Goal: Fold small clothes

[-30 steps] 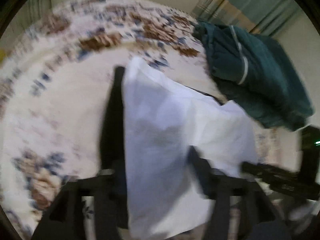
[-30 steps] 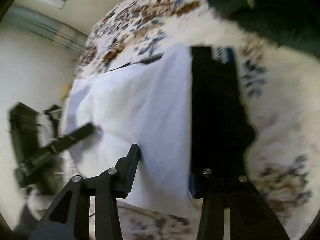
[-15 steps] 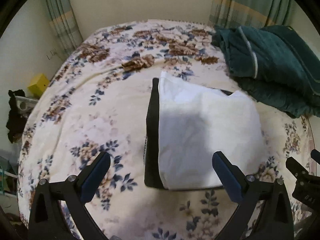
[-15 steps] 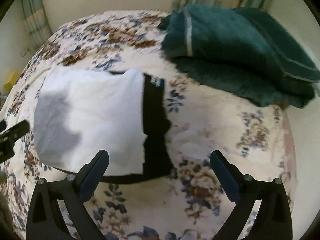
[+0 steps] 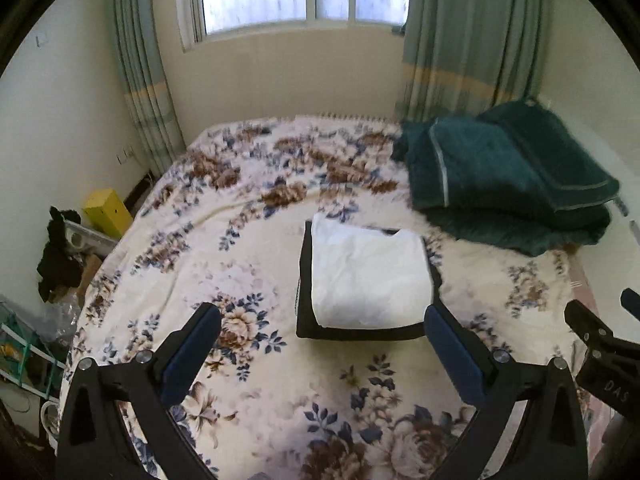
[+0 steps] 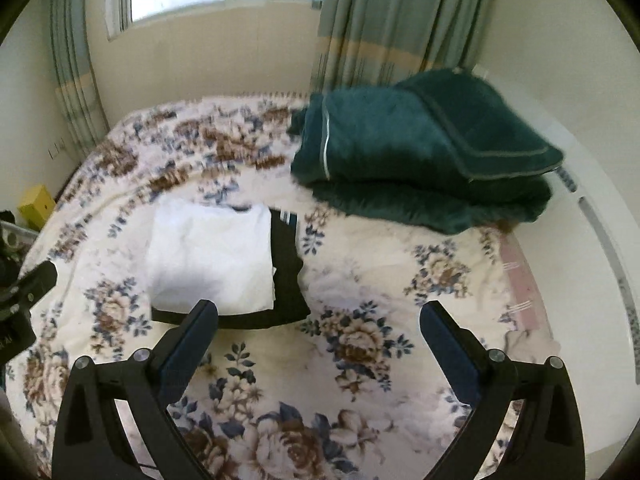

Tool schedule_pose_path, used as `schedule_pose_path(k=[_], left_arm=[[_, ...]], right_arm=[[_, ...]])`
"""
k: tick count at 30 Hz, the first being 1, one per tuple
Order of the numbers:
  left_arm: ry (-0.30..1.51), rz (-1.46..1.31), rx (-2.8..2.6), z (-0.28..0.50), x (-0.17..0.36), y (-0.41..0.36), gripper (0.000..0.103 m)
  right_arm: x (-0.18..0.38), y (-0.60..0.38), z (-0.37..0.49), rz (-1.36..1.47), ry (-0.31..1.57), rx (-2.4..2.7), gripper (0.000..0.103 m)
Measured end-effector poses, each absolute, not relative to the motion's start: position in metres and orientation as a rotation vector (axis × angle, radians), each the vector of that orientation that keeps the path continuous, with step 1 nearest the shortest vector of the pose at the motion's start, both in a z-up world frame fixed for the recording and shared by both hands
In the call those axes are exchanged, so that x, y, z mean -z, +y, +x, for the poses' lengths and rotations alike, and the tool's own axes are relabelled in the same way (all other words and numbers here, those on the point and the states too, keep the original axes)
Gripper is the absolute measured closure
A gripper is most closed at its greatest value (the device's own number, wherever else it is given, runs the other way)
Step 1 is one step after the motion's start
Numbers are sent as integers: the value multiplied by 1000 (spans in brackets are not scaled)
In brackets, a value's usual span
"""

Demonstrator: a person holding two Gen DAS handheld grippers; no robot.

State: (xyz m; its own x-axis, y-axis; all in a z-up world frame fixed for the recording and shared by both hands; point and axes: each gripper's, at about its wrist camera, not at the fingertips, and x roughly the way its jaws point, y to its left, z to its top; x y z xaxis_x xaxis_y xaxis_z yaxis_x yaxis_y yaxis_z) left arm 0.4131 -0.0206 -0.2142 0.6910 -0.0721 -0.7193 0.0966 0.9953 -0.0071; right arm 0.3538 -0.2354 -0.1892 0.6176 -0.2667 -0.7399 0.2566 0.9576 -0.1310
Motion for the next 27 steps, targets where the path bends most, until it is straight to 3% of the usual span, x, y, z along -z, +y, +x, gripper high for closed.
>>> schedule_pose_path(k=[11, 27], left_arm=[[689, 15, 110, 292, 116, -8, 0], [642, 22, 135, 210, 71, -7, 0]], right_arm=[[48, -214, 193, -20, 685, 291, 1], [-40, -196, 75, -50, 567, 254, 1]])
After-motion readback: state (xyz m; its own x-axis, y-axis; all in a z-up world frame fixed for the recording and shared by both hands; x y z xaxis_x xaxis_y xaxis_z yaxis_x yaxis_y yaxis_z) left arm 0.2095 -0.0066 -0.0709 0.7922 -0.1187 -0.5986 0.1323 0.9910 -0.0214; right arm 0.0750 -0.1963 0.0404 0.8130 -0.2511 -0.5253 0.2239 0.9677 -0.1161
